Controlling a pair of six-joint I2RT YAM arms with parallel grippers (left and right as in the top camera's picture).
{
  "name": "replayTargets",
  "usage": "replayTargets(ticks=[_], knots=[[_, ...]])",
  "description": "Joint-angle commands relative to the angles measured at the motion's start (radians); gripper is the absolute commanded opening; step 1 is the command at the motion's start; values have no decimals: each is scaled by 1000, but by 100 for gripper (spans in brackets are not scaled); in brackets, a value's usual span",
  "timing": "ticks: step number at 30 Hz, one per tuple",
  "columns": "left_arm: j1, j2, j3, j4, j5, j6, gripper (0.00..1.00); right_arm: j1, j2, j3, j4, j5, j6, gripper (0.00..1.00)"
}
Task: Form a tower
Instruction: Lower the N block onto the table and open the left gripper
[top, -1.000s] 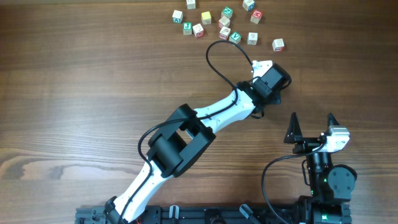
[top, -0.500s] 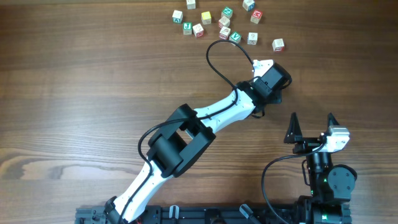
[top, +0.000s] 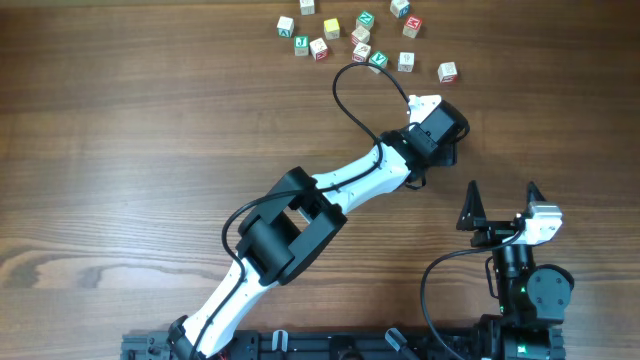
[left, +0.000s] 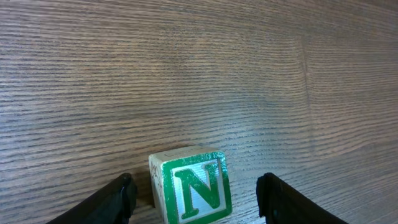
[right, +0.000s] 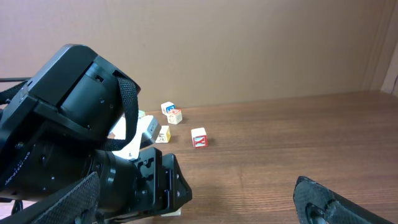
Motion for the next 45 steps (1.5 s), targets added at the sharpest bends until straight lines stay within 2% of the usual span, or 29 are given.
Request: replayTargets(ticks=[1, 41, 45], knots=[[-5, 23, -6, 7, -16, 24, 66, -5, -6, -1, 5, 10, -18, 100], [-5, 13, -3, 66, 93, 24, 66, -5, -6, -1, 5, 10, -18, 100], [-2, -4, -3, 55, 93, 59, 70, -5, -6, -1, 5, 10, -18, 100]])
